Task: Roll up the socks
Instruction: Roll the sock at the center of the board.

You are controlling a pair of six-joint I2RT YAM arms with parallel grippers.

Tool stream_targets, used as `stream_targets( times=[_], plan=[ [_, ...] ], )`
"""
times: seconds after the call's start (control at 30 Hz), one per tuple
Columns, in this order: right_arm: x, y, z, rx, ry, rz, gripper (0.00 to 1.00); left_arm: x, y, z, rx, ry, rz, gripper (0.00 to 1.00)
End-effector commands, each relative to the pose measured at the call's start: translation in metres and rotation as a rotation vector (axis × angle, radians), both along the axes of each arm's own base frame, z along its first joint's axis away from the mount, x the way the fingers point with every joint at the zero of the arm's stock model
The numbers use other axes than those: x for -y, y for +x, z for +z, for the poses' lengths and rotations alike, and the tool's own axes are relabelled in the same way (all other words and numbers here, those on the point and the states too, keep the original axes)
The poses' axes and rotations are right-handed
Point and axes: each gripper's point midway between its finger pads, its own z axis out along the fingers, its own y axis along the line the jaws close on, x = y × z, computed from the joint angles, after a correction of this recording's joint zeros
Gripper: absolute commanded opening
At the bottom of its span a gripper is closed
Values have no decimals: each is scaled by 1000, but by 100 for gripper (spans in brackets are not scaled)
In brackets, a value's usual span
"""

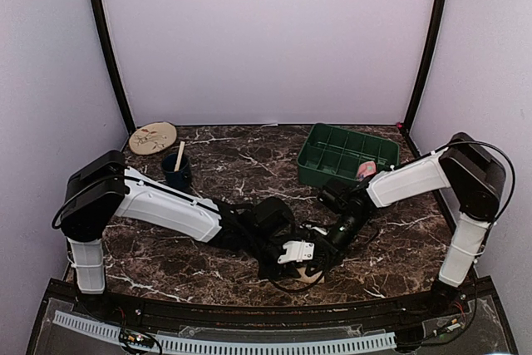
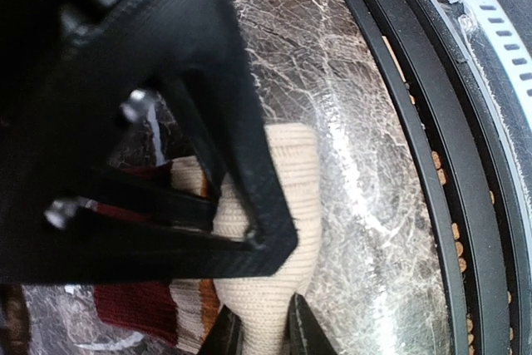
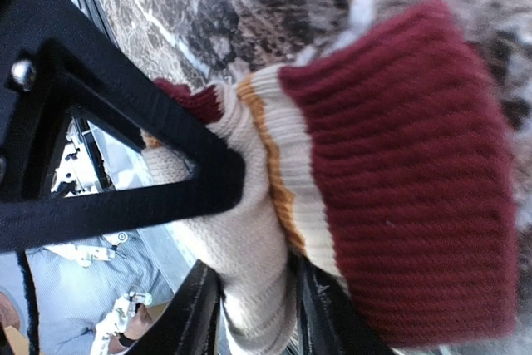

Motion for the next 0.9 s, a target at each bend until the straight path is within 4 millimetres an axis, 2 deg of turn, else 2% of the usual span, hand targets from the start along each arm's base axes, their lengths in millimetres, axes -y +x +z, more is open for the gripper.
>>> stream_targets(
  times=[0.0, 0.6, 0.87],
  plan=[
    [8, 21, -3, 70, -24, -63, 31, -36, -35, -39, -137, 189, -50, 17],
    [23, 48, 9, 166, -68, -278, 41, -45, -34, -34, -334, 263, -12, 17],
    [45, 72, 20, 329, -144, -448, 42, -46, -20, -31, -442, 292, 37, 17]
  ],
)
